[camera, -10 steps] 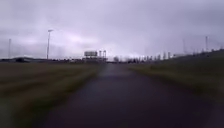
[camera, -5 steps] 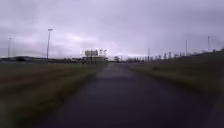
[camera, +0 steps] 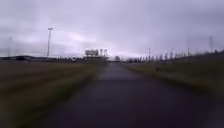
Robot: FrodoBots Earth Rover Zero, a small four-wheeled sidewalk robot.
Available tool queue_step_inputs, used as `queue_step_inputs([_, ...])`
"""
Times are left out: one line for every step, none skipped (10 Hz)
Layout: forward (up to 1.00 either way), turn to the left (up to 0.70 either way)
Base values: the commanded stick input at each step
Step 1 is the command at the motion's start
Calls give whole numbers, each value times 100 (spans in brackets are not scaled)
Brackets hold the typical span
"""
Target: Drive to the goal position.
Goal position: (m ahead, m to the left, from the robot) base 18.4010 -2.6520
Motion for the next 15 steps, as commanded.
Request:
queue_step_inputs([100, 0])
queue_step_inputs([100, 0])
queue_step_inputs([100, 0])
queue_step_inputs([100, 0])
queue_step_inputs([100, 0])
queue_step_inputs([100, 0])
queue_step_inputs([100, 0])
queue_step_inputs([100, 0])
queue_step_inputs([100, 0])
queue_step_inputs([100, 0])
queue_step_inputs([100, 0])
queue_step_inputs([100, 0])
queue_step_inputs([100, 0])
queue_step_inputs([100, 0])
queue_step_inputs([100, 0])
